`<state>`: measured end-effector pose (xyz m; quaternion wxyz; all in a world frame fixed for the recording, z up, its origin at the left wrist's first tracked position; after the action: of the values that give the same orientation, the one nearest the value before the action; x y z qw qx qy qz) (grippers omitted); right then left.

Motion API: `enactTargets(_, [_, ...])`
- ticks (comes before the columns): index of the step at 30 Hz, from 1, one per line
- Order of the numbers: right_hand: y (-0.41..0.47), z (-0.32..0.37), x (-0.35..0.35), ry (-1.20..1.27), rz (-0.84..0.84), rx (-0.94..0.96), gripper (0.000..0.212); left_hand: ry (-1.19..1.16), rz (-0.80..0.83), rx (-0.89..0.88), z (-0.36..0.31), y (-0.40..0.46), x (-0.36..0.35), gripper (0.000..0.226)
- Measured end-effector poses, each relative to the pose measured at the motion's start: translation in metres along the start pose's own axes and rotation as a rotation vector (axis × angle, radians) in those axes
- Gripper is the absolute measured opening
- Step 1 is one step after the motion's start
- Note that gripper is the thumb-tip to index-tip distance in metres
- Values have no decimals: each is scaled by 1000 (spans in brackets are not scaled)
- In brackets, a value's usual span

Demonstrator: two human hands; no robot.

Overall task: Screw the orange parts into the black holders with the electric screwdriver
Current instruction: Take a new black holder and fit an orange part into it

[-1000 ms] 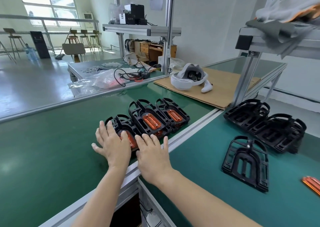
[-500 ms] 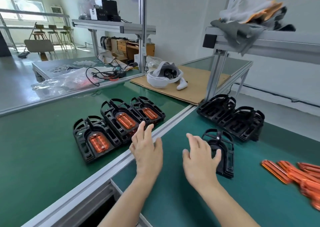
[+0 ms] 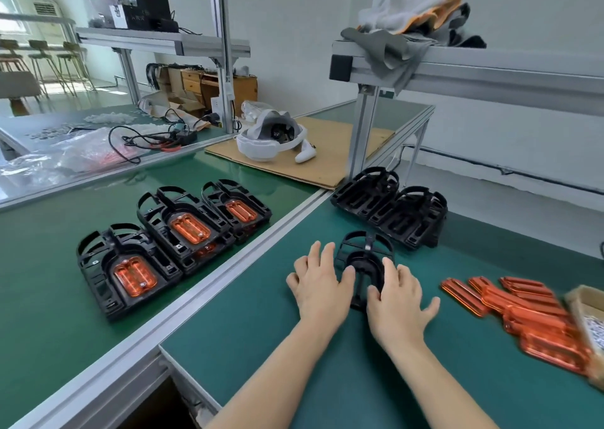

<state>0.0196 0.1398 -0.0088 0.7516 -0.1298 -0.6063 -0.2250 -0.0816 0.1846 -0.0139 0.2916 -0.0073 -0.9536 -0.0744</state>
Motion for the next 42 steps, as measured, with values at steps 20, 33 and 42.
enactTargets(20, [-9, -23, 23, 318, -2, 67, 54, -166, 21, 44, -32, -24, -19, 58])
enactTargets(33, [-54, -121, 55, 609, -53, -11, 54, -525, 174, 42, -72, -83, -44, 60])
enactTargets(42, [-80, -185, 66, 753, 10, -62, 50, -625, 257, 65, -86, -106, -72, 64])
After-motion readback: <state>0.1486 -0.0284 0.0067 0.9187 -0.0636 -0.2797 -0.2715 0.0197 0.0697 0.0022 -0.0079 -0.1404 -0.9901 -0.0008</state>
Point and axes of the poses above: each hand's wrist, its own y-axis towards the middle knuckle, its own x-axis out of the back of the hand, z = x × y, the point moved 1 cm from there along y, towards the middle knuckle, and after that the axes turned 15 degrees about -y, right-handed, at the moved point
